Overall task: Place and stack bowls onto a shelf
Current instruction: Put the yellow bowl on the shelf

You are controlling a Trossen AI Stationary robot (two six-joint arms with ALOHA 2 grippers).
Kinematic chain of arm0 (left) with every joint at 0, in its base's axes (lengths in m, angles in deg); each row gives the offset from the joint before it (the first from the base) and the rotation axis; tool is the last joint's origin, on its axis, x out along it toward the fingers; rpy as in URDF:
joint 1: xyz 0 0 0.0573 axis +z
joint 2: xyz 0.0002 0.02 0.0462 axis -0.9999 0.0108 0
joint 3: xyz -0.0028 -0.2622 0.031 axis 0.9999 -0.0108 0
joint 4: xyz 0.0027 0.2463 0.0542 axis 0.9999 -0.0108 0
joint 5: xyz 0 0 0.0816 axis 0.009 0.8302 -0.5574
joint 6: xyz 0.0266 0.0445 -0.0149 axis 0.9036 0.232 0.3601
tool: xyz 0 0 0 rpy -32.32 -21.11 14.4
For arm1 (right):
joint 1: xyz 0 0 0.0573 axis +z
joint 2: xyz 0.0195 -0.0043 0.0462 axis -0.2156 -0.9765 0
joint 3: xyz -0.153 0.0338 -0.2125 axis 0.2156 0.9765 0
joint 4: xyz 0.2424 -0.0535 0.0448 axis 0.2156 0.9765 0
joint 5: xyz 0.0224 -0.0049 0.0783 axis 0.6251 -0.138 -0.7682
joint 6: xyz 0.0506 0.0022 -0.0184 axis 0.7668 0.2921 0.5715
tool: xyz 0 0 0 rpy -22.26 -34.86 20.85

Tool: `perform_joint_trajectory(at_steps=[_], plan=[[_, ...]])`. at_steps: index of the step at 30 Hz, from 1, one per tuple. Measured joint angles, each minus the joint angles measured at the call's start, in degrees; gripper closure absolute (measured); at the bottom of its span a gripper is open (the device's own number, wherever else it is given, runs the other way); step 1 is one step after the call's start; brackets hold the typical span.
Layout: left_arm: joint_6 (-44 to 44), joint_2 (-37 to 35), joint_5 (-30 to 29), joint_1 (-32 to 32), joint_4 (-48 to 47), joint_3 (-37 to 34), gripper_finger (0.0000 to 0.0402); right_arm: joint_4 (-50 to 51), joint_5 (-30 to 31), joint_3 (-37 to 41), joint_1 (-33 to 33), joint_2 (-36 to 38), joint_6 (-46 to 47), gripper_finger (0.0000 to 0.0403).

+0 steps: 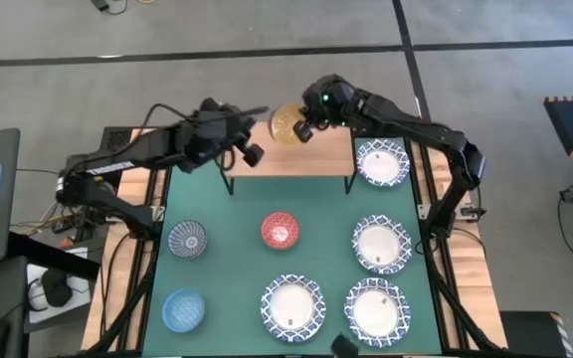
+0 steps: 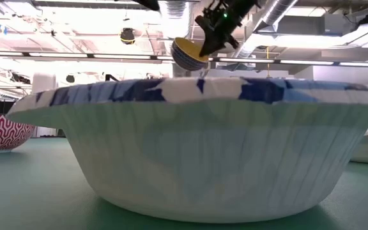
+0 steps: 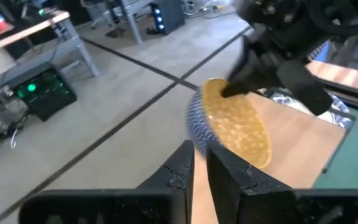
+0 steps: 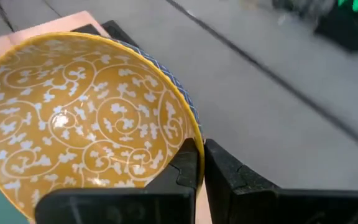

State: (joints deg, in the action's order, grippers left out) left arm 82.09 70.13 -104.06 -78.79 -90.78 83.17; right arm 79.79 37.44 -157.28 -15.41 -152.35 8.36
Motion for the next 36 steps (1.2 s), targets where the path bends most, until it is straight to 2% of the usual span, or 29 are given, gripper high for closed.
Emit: perform_joint_trajectory(at_steps=[8, 15, 21, 25, 36], plan=[[-5.1, -3.6, 1.1, 4.7, -3.8, 0.0, 0.0339, 5.7, -11.8, -1.0, -4.2, -6.1, 11.2, 0.0371], [-11.2, -2.8, 5.5, 7.1, -10.5, 0.0, 0.0331, 10.7, -13.0, -14.0, -1.5, -16.3, 11.9, 0.0371], [-16.7, -2.6, 6.5, 8.1, -17.5, 0.0, 0.0330, 18.8, -12.4, -28.5, -1.2, -25.7, 11.3, 0.0371], [-17.8, -2.6, 6.5, 8.1, -20.8, 0.0, 0.0330, 19.9, -12.5, -34.8, -0.8, -30.2, 10.0, 0.0371], [-18.9, -2.6, 6.5, 8.1, -23.3, 0.0, 0.0330, 17.2, -13.6, -34.2, 0.3, -30.6, 9.5, 0.0344]])
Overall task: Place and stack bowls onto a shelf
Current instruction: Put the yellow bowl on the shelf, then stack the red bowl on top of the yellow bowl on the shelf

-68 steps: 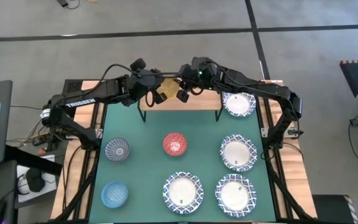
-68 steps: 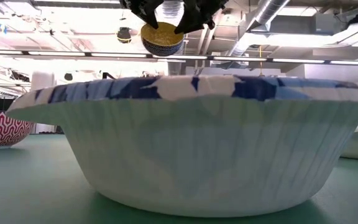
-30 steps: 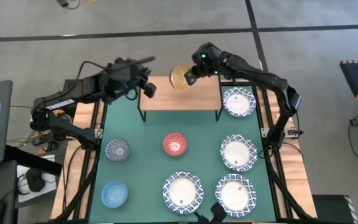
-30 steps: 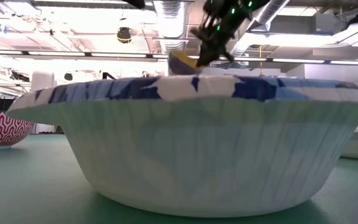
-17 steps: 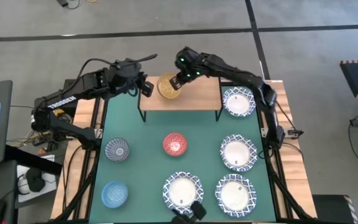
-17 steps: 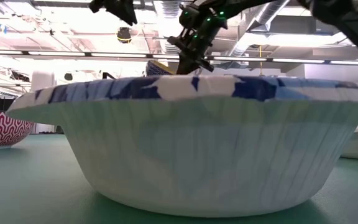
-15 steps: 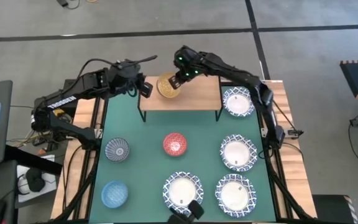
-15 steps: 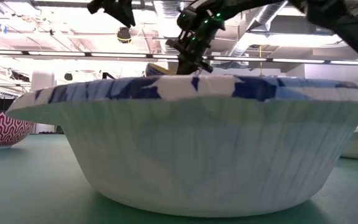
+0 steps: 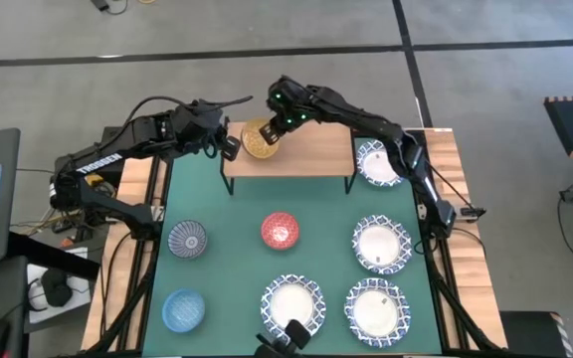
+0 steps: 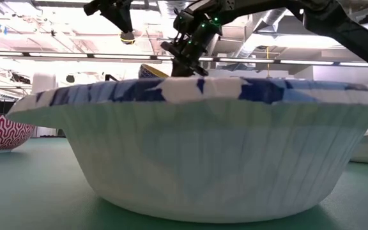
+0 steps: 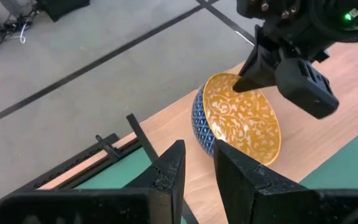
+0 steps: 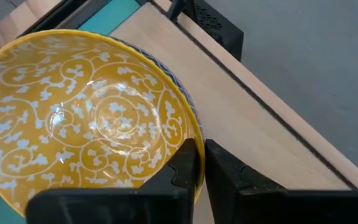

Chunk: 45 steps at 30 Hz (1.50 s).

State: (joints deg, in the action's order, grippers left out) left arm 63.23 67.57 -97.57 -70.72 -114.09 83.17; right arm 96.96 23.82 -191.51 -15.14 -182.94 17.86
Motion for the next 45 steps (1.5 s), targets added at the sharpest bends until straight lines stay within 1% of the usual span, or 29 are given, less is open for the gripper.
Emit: perform_joint_trajectory(at_steps=[5, 10, 14, 17, 22, 25, 27, 29, 31, 33, 38, 42, 45], plan=[[-0.3, 0.0, 0.0, 0.0, -0.1, 0.0, 0.0330, -0.9, -0.1, 0.0, 0.3, 0.4, 0.3, 0.0309], [-0.9, 0.0, 0.0, 0.0, -0.6, 0.0, 0.0330, -1.0, -0.2, 0.0, 0.2, 0.4, 1.3, 0.0254], [-2.0, 0.0, 0.0, 0.0, -2.7, 0.0, 0.0330, -0.9, -0.2, 0.0, 0.4, 0.4, 1.4, 0.0210], [-3.7, 0.0, 0.0, 0.0, -5.8, 0.0, 0.0330, -0.7, -0.2, 0.0, 0.6, 1.5, 1.3, 0.0188], [-6.2, -0.1, 1.9, 0.0, -13.0, 0.0, 0.0330, 0.0, -0.1, 0.0, 1.4, 5.8, 0.4, 0.0178], [-7.8, -0.2, 2.4, -0.8, -18.1, -0.3, 0.0330, 4.5, -0.1, 0.0, 2.2, 8.9, -1.4, 0.0179], [-8.4, -0.7, 1.9, -2.0, -19.6, -2.1, 0.0330, 7.7, -0.1, 0.0, 3.0, 10.4, -2.2, 0.0179], [-8.7, -2.0, 2.0, -3.3, -19.6, -5.7, 0.0330, 11.4, 0.0, 0.1, 3.9, 11.5, -3.0, 0.0179], [-10.2, -4.0, 2.4, -4.9, -17.8, -10.5, 0.0330, 12.9, 0.5, 2.2, 5.1, 13.0, -2.9, 0.0179], [-12.4, -6.7, 4.1, -6.5, -15.6, -15.4, 0.0330, 12.6, 1.2, 5.8, 6.8, 15.0, -1.8, 0.0180], [-17.3, -14.6, 8.1, -10.5, -9.6, -25.9, 0.0330, 5.1, 1.4, 18.2, 11.7, 21.1, 3.9, 0.0180], [-20.4, -20.2, 9.1, -11.7, -9.2, -30.4, 0.0330, -2.2, 1.8, 27.7, 15.3, 26.1, 11.0, 0.0180], [-20.9, -23.3, 8.5, -11.9, -8.2, -32.4, 0.0330, -5.9, 4.9, 33.7, 18.0, 28.7, 16.9, 0.0180]])
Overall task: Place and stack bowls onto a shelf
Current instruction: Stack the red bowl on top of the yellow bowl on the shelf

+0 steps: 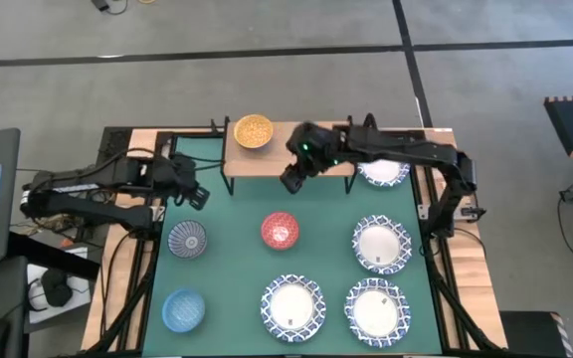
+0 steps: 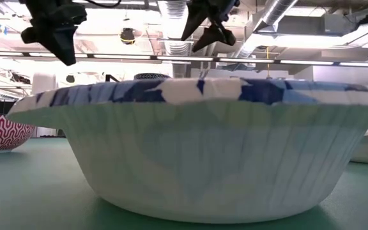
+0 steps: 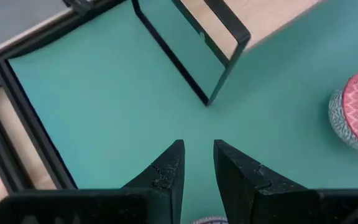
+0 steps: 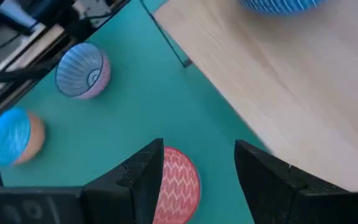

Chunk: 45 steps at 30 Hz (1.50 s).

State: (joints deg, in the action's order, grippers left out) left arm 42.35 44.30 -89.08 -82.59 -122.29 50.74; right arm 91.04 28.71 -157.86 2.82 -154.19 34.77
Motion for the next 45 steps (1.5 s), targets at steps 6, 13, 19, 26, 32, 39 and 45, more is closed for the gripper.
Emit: perform_joint_trajectory(at_steps=[6, 13, 19, 26, 32, 39, 45], plan=[[6.2, -1.2, -6.1, 0.0, 4.8, -2.0, 0.0330, -0.7, 7.3, 7.9, 6.4, 2.9, 12.1, 0.0180], [19.3, 2.4, -3.8, 0.0, 15.8, -3.0, 0.0330, 1.5, 11.7, 10.0, 15.4, 1.9, 24.0, 0.0180], [16.5, 6.0, 2.7, 0.0, 16.3, -3.0, 0.0330, 2.8, 11.7, 10.2, 18.0, -0.1, 27.3, 0.0180], [10.7, 6.6, 6.8, -2.0, 17.4, -3.0, 0.0330, 2.3, 11.7, 10.2, 18.3, -0.1, 25.1, 0.0180], [5.4, 6.2, 2.2, -7.6, 18.0, -3.0, 0.0330, 8.9, 11.9, 12.2, 21.5, 0.0, 27.8, 0.0180], [-4.1, 6.1, -3.4, -17.3, 18.3, -5.1, 0.0330, -8.2, 9.6, 23.4, 23.7, 1.2, 34.4, 0.0180], [-15.7, 6.0, -2.6, -23.3, 18.7, -10.4, 0.0328, -12.3, 13.6, 24.9, 20.7, -2.0, 36.5, 0.0180]])
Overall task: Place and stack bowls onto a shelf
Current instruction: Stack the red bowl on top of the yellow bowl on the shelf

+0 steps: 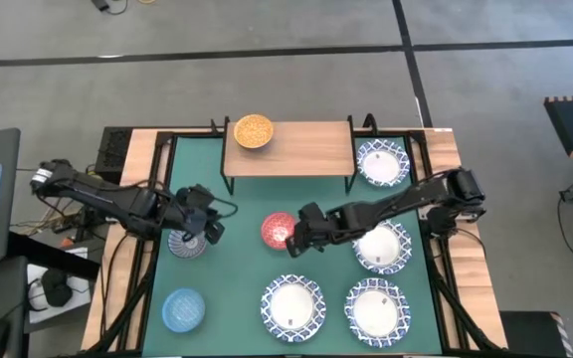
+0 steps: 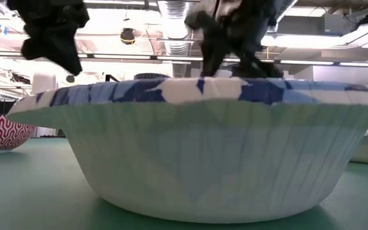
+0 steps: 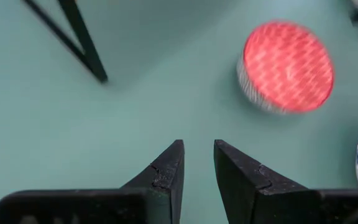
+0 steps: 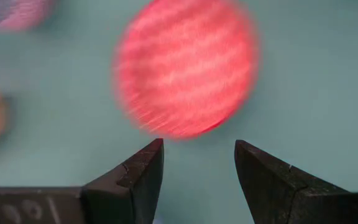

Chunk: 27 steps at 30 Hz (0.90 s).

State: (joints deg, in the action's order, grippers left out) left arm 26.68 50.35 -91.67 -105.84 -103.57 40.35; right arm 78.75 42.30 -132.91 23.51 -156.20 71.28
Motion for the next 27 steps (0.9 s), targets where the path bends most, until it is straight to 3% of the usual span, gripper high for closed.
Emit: perform_joint_trajectory(at_steps=[7, 14, 18, 24, 27], plan=[[-8.1, 0.1, 1.4, -3.3, 3.7, -4.7, 0.0287, -6.4, -1.3, 0.0, -4.2, -4.7, -3.3, 0.0180], [-8.3, 0.3, 0.9, -3.5, 12.2, -6.5, 0.0249, -8.0, -3.4, 0.0, -5.7, -9.4, -3.0, 0.0193], [-4.4, 2.2, 0.1, -2.6, 19.2, -7.6, 0.0247, -8.2, -3.4, 0.0, -5.5, -10.0, -3.8, 0.0239], [1.9, 9.2, 1.0, 1.6, 28.8, -7.6, 0.0248, -8.5, -1.0, 0.0, -5.0, -9.9, -7.1, 0.0352], [4.9, 12.2, 3.2, 3.9, 34.6, -7.6, 0.0248, -8.7, 0.3, 0.0, -4.5, -9.5, -9.5, 0.0364]])
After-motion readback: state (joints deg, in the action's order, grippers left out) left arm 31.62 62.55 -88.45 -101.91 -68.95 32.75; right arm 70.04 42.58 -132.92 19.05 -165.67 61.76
